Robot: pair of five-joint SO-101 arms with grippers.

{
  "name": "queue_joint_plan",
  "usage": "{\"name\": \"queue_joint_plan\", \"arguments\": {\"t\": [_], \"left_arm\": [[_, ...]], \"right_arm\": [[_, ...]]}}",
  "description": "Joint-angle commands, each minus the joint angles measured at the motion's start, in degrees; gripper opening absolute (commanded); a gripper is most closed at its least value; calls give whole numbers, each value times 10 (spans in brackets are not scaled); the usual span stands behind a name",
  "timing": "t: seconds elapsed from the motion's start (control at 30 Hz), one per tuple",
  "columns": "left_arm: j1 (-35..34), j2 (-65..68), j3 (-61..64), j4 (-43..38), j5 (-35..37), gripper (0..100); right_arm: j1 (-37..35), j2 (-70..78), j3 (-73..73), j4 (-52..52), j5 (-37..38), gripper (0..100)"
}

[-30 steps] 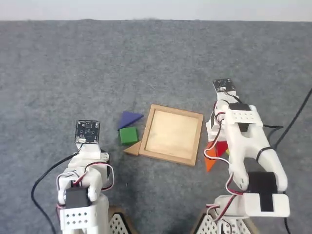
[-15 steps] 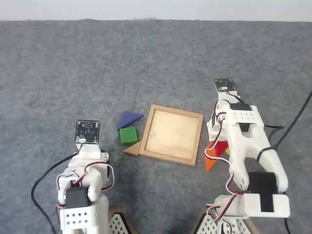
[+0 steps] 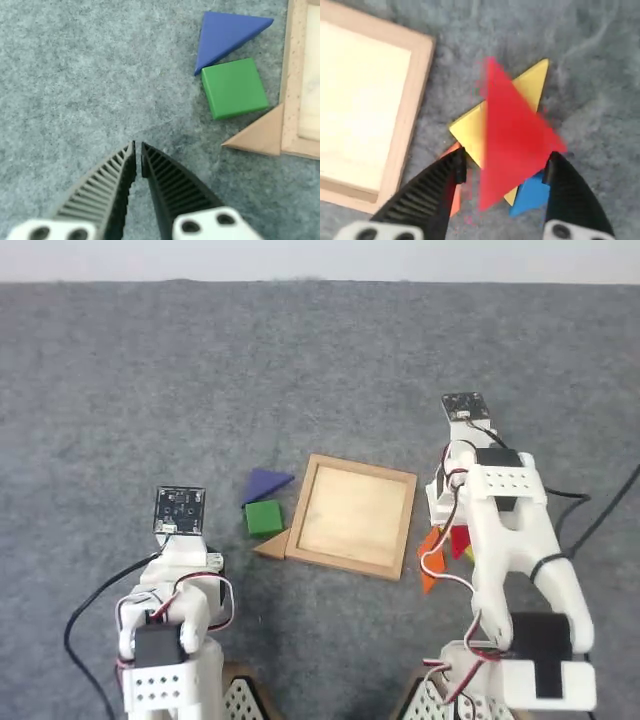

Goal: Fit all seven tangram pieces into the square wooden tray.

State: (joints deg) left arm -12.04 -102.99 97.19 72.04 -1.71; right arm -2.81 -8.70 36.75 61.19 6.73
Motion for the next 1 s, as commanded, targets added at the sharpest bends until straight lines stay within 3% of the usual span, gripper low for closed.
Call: {"name": "queue_joint_plan", "arguments": {"t": [0.0, 0.23, 0.37, 0.57, 0.97], "left_arm": [[-1, -11, -7, 2, 10, 18], [-1, -11, -7, 2, 10, 18], [-1, -11, -7, 2, 10, 18], [-1, -11, -7, 2, 10, 18], [-1, -11, -7, 2, 10, 18]], "right_arm": [[-6, -43, -27, 8, -7, 228], [-102, -36, -55, 16, -5, 230], [-43, -43, -55, 23, -6, 254], [5, -28, -49, 48, 47, 442], [17, 65, -49, -20, 50, 410]]}}
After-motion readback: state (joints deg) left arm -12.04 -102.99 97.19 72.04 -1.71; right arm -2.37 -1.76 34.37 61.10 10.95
